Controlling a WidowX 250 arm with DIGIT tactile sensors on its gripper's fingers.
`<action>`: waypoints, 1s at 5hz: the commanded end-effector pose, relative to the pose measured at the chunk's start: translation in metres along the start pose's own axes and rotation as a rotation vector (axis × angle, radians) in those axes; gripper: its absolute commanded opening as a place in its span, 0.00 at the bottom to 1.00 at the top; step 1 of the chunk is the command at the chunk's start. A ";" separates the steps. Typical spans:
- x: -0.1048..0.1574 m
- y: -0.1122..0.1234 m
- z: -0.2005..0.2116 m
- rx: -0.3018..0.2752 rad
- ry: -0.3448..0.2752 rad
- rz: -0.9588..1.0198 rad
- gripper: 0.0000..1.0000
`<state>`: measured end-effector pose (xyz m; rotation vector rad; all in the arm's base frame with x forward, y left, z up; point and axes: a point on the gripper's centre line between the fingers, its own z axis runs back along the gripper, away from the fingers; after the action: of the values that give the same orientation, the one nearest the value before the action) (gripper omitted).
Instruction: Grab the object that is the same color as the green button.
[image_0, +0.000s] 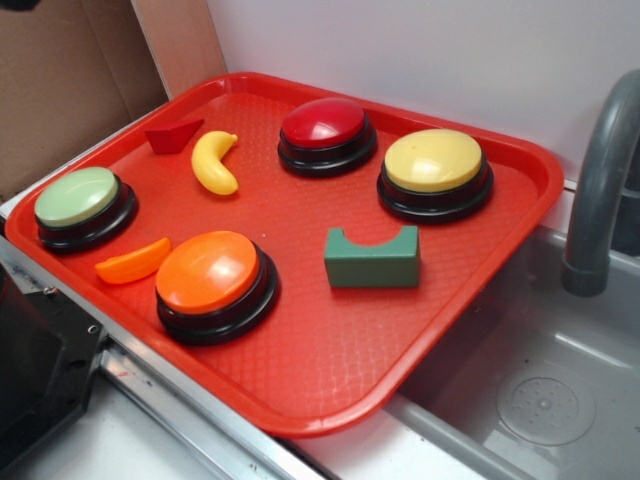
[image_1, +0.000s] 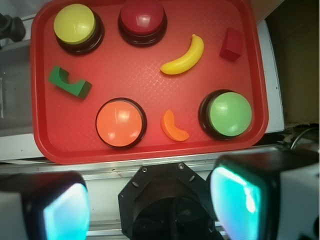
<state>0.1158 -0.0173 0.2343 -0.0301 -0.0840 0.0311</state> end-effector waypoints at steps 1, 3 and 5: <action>0.000 0.000 0.000 0.000 0.000 0.000 1.00; 0.060 -0.061 -0.028 -0.029 0.053 -0.498 1.00; 0.094 -0.129 -0.109 -0.014 0.122 -0.852 1.00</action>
<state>0.2255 -0.1364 0.1209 0.0009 0.0985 -0.8058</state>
